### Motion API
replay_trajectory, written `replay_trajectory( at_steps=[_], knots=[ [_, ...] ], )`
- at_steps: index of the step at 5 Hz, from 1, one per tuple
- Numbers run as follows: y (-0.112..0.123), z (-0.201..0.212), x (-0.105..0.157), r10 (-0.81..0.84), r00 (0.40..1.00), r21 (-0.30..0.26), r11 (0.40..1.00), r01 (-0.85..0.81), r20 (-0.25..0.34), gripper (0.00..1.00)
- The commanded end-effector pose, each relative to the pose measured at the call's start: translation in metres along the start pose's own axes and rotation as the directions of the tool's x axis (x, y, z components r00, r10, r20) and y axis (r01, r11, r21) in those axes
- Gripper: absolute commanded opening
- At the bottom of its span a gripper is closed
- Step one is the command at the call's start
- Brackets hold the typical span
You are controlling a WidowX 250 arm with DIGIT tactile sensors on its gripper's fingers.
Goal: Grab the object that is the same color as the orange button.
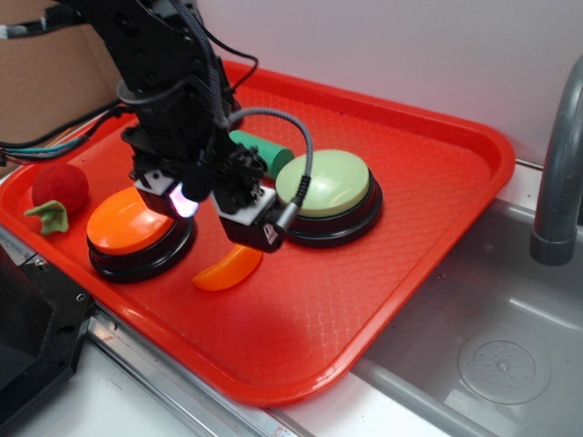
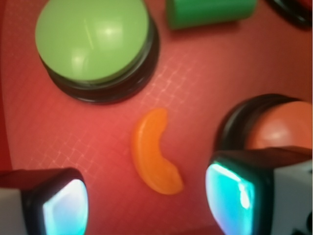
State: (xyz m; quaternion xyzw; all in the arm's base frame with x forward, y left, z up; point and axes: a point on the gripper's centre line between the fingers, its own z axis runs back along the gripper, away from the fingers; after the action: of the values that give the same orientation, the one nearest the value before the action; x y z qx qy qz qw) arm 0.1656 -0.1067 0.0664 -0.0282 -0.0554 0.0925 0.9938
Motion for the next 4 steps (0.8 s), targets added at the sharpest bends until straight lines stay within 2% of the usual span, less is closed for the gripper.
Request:
replay_trajectory(
  at_steps=[1, 3, 4],
  knots=[
    [-0.008, -0.019, 0.01, 0.048, 0.999, -0.007, 0.999, -0.048, -0.009, 1.0],
    [-0.014, -0.045, 0.012, 0.058, 0.998, 0.043, 0.997, -0.057, -0.024, 1.0],
    [-0.016, -0.049, 0.012, 0.055, 0.998, 0.032, 0.998, -0.054, -0.021, 1.0]
  ],
)
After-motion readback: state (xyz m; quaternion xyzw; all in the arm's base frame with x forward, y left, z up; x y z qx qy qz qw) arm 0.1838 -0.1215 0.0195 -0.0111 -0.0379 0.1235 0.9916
